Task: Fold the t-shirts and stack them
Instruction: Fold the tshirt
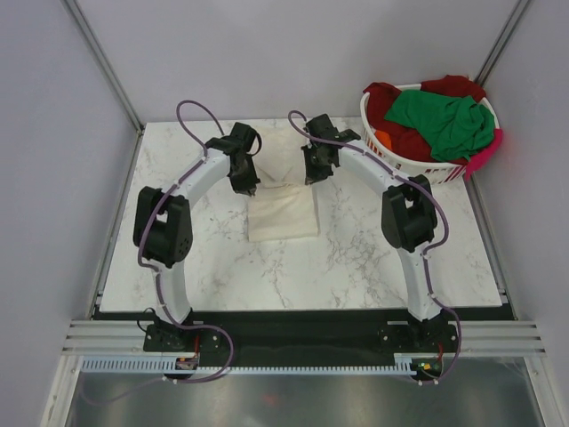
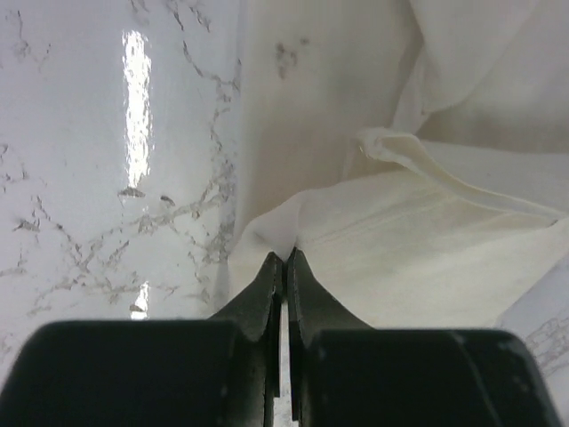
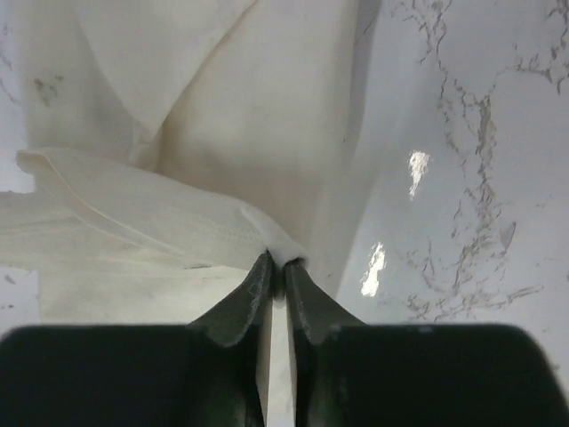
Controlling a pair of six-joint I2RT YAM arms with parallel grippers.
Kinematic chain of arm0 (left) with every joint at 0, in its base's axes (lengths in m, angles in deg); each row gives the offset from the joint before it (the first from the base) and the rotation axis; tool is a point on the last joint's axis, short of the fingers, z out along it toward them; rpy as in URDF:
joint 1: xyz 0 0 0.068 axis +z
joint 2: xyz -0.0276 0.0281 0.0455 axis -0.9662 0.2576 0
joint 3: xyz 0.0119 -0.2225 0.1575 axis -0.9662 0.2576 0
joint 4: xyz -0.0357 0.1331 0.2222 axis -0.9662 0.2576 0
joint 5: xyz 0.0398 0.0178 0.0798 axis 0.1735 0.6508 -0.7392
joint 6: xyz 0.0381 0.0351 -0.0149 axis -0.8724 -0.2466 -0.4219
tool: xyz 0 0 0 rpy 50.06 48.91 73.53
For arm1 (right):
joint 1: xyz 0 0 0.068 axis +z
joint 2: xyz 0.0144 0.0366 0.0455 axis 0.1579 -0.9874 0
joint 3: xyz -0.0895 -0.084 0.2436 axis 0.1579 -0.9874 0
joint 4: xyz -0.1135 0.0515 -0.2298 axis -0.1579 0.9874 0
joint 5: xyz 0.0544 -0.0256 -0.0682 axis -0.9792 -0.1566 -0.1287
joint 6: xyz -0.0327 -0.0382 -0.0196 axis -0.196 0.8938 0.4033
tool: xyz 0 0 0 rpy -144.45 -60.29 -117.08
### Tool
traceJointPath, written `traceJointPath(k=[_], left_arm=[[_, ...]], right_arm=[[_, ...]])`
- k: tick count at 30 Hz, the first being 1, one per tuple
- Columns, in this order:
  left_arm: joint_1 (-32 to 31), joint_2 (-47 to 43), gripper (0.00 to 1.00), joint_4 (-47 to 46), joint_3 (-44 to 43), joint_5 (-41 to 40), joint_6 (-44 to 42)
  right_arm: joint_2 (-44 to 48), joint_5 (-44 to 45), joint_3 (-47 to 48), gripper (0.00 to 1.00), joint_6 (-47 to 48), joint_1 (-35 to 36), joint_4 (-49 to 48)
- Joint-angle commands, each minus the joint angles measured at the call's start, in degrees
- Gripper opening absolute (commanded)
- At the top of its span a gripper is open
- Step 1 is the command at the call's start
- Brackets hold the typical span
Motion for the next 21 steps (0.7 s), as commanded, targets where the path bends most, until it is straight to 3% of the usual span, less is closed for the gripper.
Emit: traceJointPath(k=[1, 2, 3, 5, 6, 7, 9, 10, 13, 18, 21], left_arm=[[2.2, 5.2, 0.02, -0.8, -4.9, 1.5, -3.8], [2.5, 8.4, 0.02, -0.8, -7.4, 2.0, -4.2], [3.6, 10.3, 0.03, -0.7, -8.9, 2.6, -4.5], [5.4, 15.2, 0.07, -0.7, -13.6, 5.2, -5.1], [6.1, 16.5, 0.13, -0.7, -15.3, 6.7, -5.3], [6.5, 17.5, 0.31, -0.6, -18.8, 8.3, -6.4], [7.0, 19.0, 0.56, -0.7, -21.6, 13.1, -7.8], [6.9, 18.9, 0.76, -0.6, -23.3, 14.1, -9.1], [7.0, 15.8, 0.91, -0.7, -23.4, 11.1, -10.0], [7.1, 7.5, 0.92, -0.8, -19.6, 8.9, -9.1], [5.1, 1.5, 0.87, -1.1, -11.2, 7.0, -7.8]], right_arm=[[-4.7, 0.9, 4.9, 0.20, -0.2, -0.8, 1.5], [-5.6, 1.0, 5.9, 0.49, -1.1, -1.1, 1.6], [-6.5, 1.3, 6.6, 0.64, -1.2, -1.2, 1.6], [-9.0, 2.0, 9.8, 0.85, -1.2, -1.9, 1.6], [-10.1, 3.1, 11.0, 0.87, -1.1, -2.3, 2.6], [-10.3, 3.8, 13.6, 0.88, -1.1, -3.0, 3.3], [-8.5, 5.6, 14.8, 0.90, -1.1, -3.4, 4.4], [-7.3, 7.3, 14.3, 0.91, -1.1, -3.4, 4.5], [-1.5, 9.1, 10.5, 0.92, -0.3, -3.0, 3.8], [10.7, 7.2, -1.6, 0.96, 1.2, -1.0, -2.5], [13.5, 0.6, -9.7, 0.94, 1.7, 0.4, -6.8]])
